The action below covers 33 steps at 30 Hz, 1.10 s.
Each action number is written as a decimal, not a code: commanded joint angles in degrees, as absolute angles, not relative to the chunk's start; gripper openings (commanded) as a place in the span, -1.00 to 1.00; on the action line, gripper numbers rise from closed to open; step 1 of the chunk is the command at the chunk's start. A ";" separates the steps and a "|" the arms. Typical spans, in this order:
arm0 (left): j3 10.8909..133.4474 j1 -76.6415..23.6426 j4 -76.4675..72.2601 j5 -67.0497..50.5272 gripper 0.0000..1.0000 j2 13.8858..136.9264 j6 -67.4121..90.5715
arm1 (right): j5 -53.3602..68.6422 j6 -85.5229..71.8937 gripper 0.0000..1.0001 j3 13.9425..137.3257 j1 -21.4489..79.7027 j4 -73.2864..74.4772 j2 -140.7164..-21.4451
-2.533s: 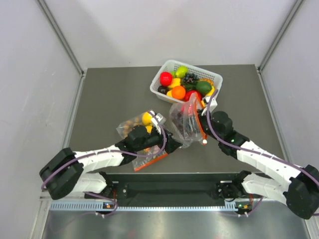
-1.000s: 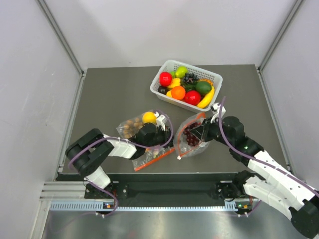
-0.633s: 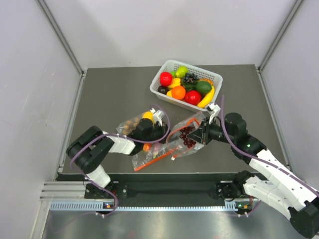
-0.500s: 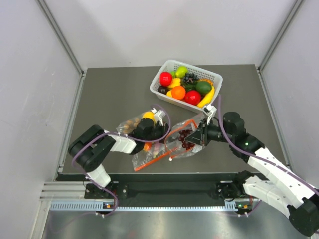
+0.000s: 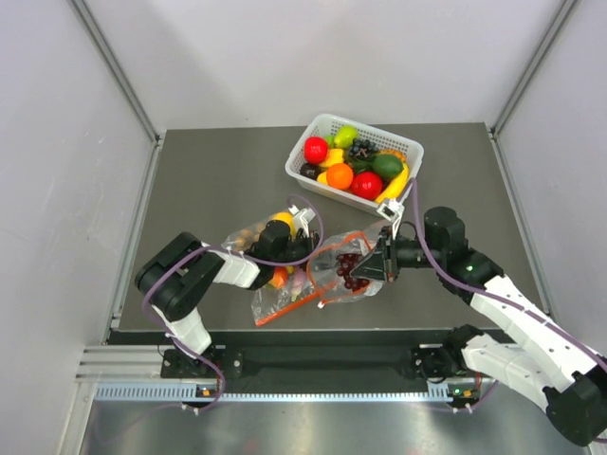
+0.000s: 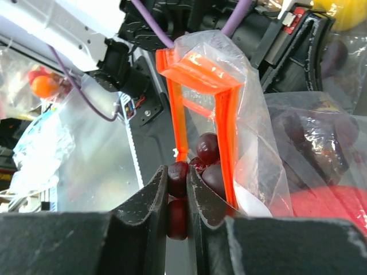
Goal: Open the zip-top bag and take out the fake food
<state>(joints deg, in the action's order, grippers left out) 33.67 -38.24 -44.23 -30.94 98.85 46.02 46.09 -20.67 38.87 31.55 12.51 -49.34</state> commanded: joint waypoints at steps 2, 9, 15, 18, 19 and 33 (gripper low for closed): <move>34.80 -36.48 -42.02 -25.58 -0.67 99.76 43.77 | 60.28 -25.81 -1.00 42.72 30.94 4.15 -46.85; 32.44 -36.56 -46.31 -27.33 -0.35 95.29 42.19 | 58.64 -23.65 -1.00 41.66 30.32 5.00 -49.30; 29.88 -36.56 -35.36 -24.97 0.70 80.53 33.15 | 52.40 -21.45 -1.00 39.64 29.27 5.45 -52.82; 29.88 -36.48 -23.24 -19.88 0.82 74.28 29.71 | 48.71 -21.53 -1.00 39.46 28.74 4.57 -53.52; 30.32 -36.47 -20.07 -18.12 0.82 73.14 29.19 | 47.30 -21.71 -1.00 39.55 28.83 4.74 -53.61; 30.32 -36.47 -2.34 -9.55 0.85 52.83 25.75 | 39.38 -17.67 -1.00 38.94 27.51 9.84 -56.43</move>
<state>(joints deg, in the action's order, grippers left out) 29.87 -36.58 -0.80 -7.25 56.62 28.03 40.64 -19.86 38.61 28.29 11.16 -57.01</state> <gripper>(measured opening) 0.928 0.139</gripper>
